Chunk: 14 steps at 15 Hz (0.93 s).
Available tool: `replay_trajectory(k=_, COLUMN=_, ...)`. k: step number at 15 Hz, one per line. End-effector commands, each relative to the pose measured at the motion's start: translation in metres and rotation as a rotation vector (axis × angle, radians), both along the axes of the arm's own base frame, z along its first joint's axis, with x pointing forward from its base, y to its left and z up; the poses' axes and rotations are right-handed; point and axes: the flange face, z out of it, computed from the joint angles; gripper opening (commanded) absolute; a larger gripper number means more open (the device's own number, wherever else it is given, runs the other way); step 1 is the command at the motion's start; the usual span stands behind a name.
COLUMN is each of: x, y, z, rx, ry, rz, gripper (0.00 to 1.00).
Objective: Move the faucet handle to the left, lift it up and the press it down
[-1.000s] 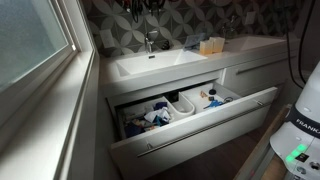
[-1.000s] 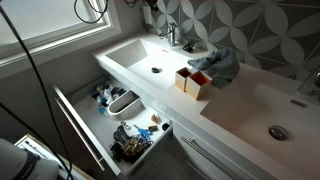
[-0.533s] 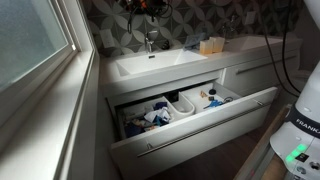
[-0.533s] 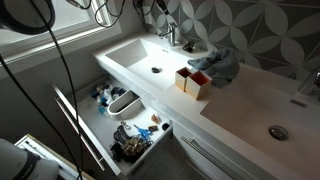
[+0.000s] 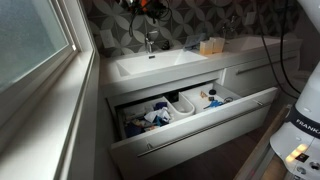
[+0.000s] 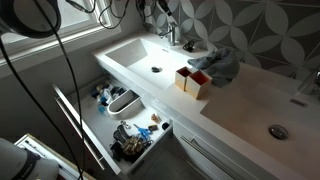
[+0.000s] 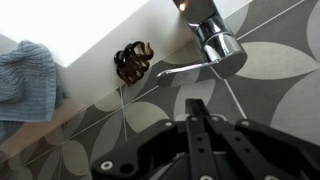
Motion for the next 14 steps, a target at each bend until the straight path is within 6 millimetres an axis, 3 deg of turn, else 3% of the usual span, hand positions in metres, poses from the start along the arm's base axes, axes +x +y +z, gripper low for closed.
replay_trajectory(k=1, x=0.01, y=-0.001, z=-0.014, rx=-0.019, ry=-0.043, rz=-0.012, gripper=0.0)
replay_trajectory(k=6, x=0.023, y=-0.005, z=-0.039, rx=-0.034, ry=-0.136, rz=-0.001, gripper=0.0)
replay_trajectory(k=14, x=0.032, y=-0.02, z=-0.062, rx=-0.07, ry=-0.22, rz=-0.023, gripper=0.0)
